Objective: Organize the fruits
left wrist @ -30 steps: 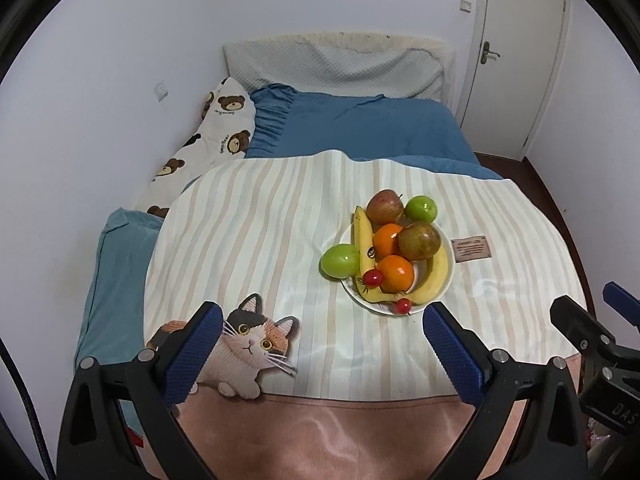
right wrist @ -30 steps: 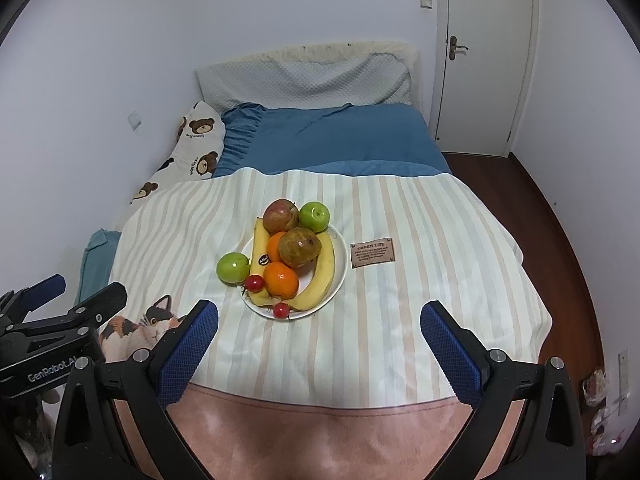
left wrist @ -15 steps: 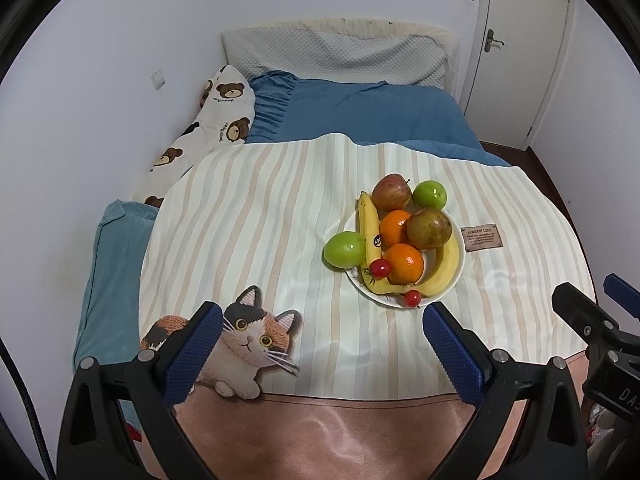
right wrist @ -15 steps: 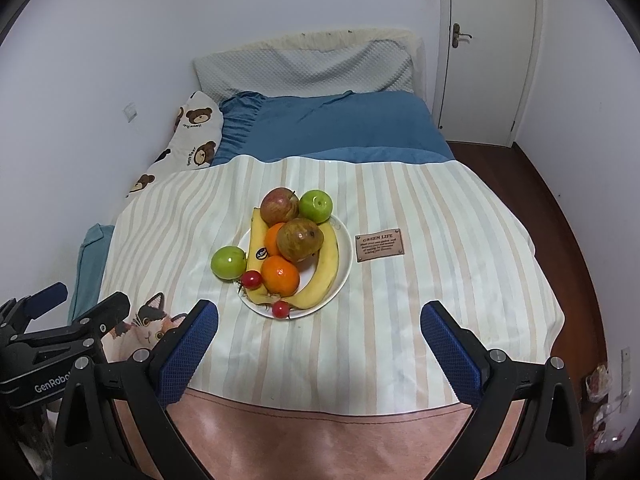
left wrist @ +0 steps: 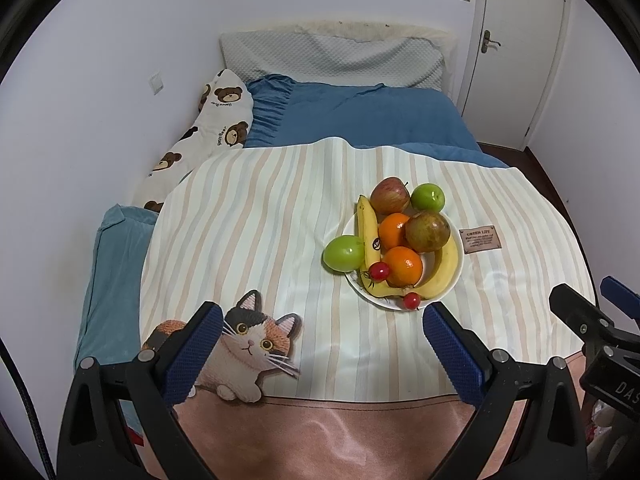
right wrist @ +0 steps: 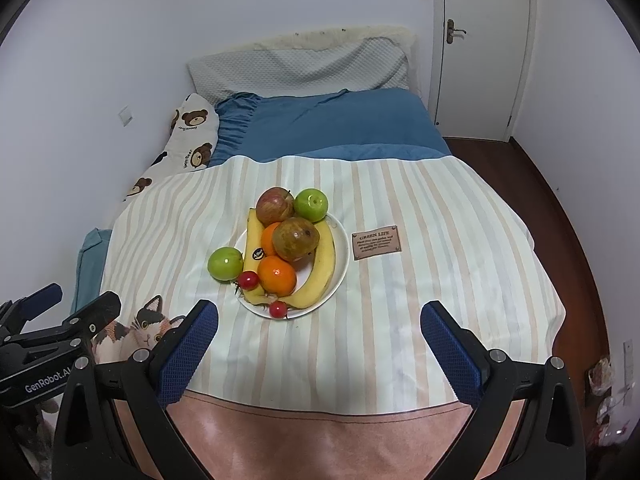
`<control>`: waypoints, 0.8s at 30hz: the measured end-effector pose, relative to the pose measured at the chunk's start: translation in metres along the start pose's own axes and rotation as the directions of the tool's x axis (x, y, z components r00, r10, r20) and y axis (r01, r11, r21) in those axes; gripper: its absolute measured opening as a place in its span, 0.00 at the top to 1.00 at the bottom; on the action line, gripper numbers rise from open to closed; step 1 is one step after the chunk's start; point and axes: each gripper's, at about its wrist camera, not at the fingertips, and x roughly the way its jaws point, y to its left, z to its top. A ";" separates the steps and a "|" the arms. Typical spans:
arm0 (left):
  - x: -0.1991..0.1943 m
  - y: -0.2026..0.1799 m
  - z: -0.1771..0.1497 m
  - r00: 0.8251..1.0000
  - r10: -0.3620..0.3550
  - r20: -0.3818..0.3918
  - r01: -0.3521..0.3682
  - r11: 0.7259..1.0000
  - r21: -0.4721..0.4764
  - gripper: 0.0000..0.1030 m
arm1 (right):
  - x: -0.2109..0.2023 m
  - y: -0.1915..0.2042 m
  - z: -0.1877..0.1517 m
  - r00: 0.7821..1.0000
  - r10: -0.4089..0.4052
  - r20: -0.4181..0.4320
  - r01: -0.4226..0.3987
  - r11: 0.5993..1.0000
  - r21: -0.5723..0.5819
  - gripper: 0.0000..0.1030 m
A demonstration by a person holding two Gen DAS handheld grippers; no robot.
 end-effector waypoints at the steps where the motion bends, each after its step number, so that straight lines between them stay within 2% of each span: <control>1: 0.001 0.001 0.000 1.000 -0.001 -0.003 0.001 1.000 -0.001 0.01 | 0.000 0.000 0.000 1.000 0.002 -0.001 -0.002 1.000 0.000 0.00; 24: -0.004 0.001 0.002 1.000 -0.001 0.012 0.001 1.000 0.012 0.01 | -0.001 -0.001 0.001 1.000 -0.007 -0.003 0.007 1.000 0.009 0.00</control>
